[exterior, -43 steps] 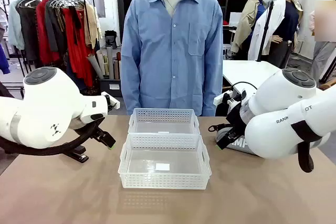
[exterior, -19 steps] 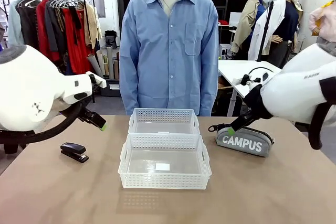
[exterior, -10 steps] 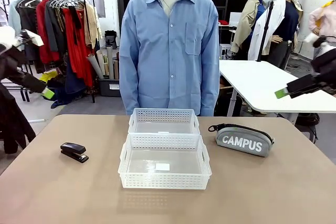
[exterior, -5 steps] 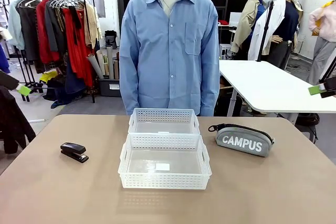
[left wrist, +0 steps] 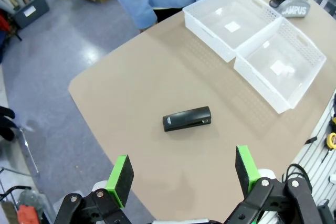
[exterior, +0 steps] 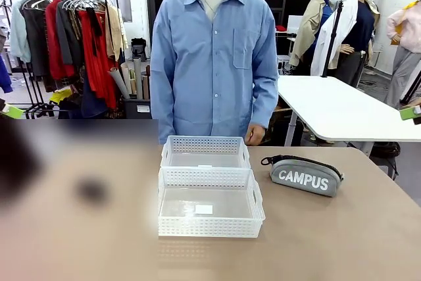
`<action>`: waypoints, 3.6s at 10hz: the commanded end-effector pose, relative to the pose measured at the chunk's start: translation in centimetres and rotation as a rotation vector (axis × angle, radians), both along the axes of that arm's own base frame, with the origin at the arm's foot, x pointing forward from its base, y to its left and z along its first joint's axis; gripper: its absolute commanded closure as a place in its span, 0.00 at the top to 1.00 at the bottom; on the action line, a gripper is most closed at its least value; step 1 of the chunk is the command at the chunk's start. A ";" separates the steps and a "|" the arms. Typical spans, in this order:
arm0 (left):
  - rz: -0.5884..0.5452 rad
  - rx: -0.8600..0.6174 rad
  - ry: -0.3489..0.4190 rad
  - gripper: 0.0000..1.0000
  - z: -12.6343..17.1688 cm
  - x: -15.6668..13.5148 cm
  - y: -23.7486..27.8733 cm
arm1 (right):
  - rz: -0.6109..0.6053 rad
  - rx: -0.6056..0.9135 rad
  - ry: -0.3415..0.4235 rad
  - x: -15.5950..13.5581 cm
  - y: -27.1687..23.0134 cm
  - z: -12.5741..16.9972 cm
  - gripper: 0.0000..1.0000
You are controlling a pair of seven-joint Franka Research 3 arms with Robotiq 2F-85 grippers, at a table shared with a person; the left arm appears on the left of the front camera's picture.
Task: Distribute items into two baskets.
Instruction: Pick up the Pencil pouch that the person points to.
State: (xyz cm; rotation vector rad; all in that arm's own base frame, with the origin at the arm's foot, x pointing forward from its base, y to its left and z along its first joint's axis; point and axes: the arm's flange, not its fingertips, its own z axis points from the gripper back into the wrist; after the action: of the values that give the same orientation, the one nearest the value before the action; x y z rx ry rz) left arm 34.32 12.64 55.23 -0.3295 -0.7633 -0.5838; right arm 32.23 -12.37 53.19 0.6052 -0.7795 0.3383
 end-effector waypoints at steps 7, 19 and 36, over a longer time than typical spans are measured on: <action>-0.004 0.011 0.003 1.00 0.0 0.0 0.0 | -0.013 -0.007 0.001 0.1 -0.1 0.0 1.00; -0.004 0.011 0.003 1.00 0.0 0.0 0.0 | 0.062 -0.060 0.031 3.4 0.6 1.4 1.00; -0.004 0.011 0.003 1.00 0.0 0.0 0.0 | 0.683 -0.729 0.137 22.1 9.7 -6.3 1.00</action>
State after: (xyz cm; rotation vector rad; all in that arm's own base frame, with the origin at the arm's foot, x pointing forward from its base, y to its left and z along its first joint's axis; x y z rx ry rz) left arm 34.38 12.48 55.23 -0.3079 -0.7463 -0.5749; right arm 53.35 -2.29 46.86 0.2276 -0.2345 1.0805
